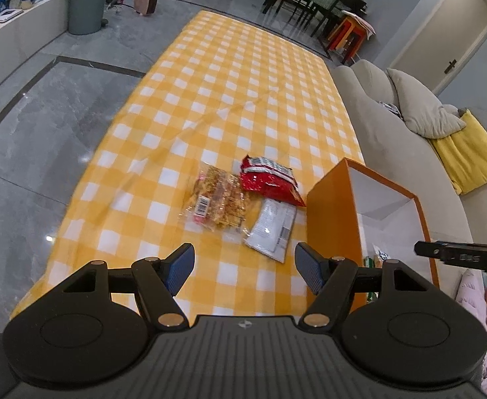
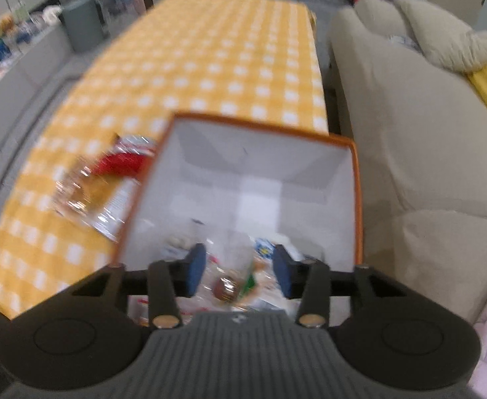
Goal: Organize snacks
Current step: 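Open the right tool to release the white bag and lift out of the box, then move the open left tool to the clear cracker bag and grasp it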
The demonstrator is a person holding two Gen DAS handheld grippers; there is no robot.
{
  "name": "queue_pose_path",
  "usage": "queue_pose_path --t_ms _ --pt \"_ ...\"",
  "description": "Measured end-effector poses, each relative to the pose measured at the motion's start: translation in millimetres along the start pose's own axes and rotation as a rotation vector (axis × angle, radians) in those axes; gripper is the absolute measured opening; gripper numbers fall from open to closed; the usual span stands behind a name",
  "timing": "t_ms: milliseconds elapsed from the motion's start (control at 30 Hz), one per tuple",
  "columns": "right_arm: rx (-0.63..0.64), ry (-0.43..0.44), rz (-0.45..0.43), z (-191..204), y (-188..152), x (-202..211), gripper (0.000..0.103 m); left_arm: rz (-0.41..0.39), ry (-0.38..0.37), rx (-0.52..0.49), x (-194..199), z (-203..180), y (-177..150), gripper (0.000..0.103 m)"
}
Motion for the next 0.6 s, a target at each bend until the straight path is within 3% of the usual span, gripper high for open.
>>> queue_pose_path --t_ms 33,67,100,333,600 --pt "-0.003 0.016 -0.024 10.1 3.0 6.8 0.065 -0.009 0.007 -0.018 2.2 2.1 -0.2 0.081" --pt "-0.007 0.036 -0.046 19.3 4.6 13.3 0.081 -0.020 0.015 -0.040 4.1 3.7 -0.8 0.081" --pt "-0.010 0.060 -0.072 29.1 6.4 18.6 0.085 -0.029 0.026 -0.054 5.3 6.0 -1.2 0.082" --pt "-0.015 0.200 -0.170 102.6 8.9 23.2 0.085 -0.095 0.036 -0.086 8.7 19.3 0.6 0.085" --pt "0.019 0.214 -0.242 122.9 12.7 7.2 0.091 -0.063 0.015 -0.171 -28.9 10.8 6.1 0.086"
Point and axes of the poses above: each gripper's, at about its wrist camera, not at the fingertips, and x roughly against the way its jaws point, z to its left, y to its top, the point moved 9 cm from there along -x, roughly the way its jaws point, and after that the axes turned 3 degrees about y, right-handed, at the moved point
